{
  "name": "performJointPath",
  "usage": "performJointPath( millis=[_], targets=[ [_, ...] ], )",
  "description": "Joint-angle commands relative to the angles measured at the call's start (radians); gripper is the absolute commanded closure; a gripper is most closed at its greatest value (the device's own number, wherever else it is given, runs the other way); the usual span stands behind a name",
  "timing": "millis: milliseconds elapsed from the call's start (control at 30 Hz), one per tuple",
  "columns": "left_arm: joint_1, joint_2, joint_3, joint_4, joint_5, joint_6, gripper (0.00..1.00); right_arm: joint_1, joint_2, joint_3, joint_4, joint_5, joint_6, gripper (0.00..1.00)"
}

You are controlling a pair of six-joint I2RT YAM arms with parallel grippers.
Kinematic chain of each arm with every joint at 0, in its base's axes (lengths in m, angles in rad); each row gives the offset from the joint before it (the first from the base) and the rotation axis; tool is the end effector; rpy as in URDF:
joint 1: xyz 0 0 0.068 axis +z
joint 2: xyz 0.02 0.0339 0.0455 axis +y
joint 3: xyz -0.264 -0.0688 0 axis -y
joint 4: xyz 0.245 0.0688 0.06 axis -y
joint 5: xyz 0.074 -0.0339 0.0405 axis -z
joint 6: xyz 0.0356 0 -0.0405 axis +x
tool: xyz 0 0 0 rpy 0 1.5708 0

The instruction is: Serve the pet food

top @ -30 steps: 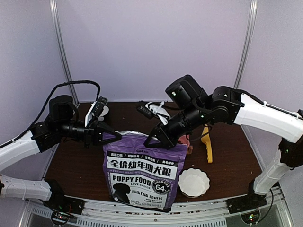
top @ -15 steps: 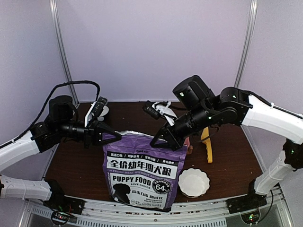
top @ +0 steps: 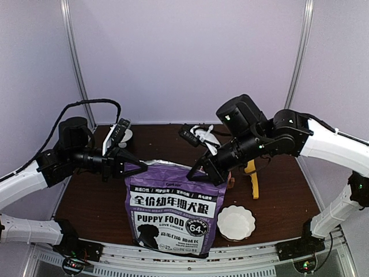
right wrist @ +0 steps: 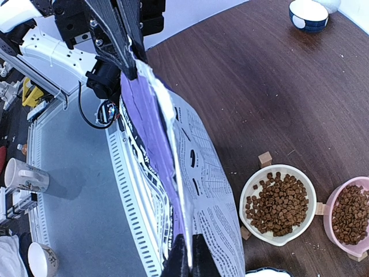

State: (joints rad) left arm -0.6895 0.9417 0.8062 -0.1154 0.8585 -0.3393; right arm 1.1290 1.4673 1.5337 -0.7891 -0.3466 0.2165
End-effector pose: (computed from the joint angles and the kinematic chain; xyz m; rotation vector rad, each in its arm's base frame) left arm 0.1447 -0.1542 0.3292 0.9876 1.7393 -1.4707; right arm 0.1232 0.2889 0.3811 -1.2708 2.1437 1.0390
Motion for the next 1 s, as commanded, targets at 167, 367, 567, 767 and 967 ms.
performJointPath(
  millis=[167, 367, 567, 767, 967],
  targets=[
    [0.013, -0.041, 0.010, 0.085, 0.004, -0.009, 1.00, -0.012, -0.065, -0.053, -0.162, 0.107, 0.014, 0.92],
    [0.013, -0.044, 0.010, 0.086, 0.002, -0.010, 1.00, -0.012, -0.082, -0.076, -0.176, 0.136, 0.012, 0.98],
    [0.013, -0.044, 0.011, 0.085, -0.001, -0.010, 1.00, -0.012, -0.096, -0.080, -0.186, 0.157, 0.000, 1.00],
    [0.013, -0.040, 0.016, 0.086, -0.001, -0.010, 1.00, -0.012, -0.103, -0.077, -0.217, 0.187, -0.003, 0.93],
    [0.013, -0.040, 0.016, 0.082, -0.003, -0.010, 1.00, -0.012, -0.116, -0.093, -0.225, 0.209, -0.005, 1.00]
  ],
)
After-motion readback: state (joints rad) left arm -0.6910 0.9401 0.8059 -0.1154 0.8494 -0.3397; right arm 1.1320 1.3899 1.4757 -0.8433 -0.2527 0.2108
